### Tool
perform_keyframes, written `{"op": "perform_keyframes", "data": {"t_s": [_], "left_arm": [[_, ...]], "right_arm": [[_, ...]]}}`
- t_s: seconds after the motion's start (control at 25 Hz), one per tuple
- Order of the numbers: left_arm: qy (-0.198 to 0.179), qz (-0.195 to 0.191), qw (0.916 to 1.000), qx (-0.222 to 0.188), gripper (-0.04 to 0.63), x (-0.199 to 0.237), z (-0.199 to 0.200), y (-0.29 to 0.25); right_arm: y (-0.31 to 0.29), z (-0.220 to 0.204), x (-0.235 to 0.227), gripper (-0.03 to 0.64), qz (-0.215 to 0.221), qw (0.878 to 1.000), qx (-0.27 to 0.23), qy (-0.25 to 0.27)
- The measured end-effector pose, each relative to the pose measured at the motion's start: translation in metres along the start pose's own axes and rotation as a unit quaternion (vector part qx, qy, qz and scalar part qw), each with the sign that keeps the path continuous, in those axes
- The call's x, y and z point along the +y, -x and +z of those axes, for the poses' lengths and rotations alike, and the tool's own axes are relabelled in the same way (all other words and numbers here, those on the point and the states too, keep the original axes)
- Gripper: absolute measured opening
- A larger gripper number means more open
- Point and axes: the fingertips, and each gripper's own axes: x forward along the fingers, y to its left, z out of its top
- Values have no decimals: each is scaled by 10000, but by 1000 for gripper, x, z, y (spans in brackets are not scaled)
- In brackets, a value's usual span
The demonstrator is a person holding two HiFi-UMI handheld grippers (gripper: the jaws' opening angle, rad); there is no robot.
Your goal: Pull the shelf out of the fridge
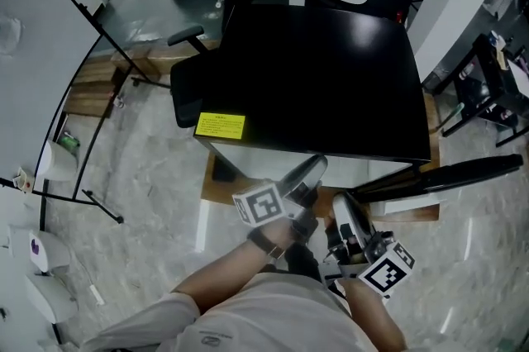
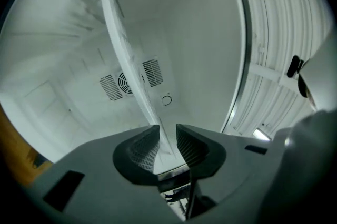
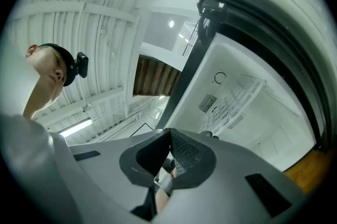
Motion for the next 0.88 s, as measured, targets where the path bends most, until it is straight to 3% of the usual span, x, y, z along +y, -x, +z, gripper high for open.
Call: {"op": "perform_keyframes", "data": {"t_s": [0.16, 0.28, 0.4, 0.72, 0.88], "left_arm": [[236, -50, 9985, -482, 83, 0, 2, -14], [390, 116, 9977, -535, 81, 0, -7, -15], [355, 30, 9978, -565, 83, -6, -12, -11], [539, 215, 9952, -782, 84, 19, -5, -26], [1050, 99, 9887, -1062, 83, 24, -2, -37]], "right_arm": [[-3, 4, 10, 11, 307, 9994, 179, 47], [-2, 6, 15, 11, 444, 9986, 294, 56], [-2, 9, 17, 11, 566, 9977, 378, 73], [-2, 15, 18, 11, 783, 9958, 477, 52], [2, 21, 16, 11, 820, 9954, 485, 70]]}}
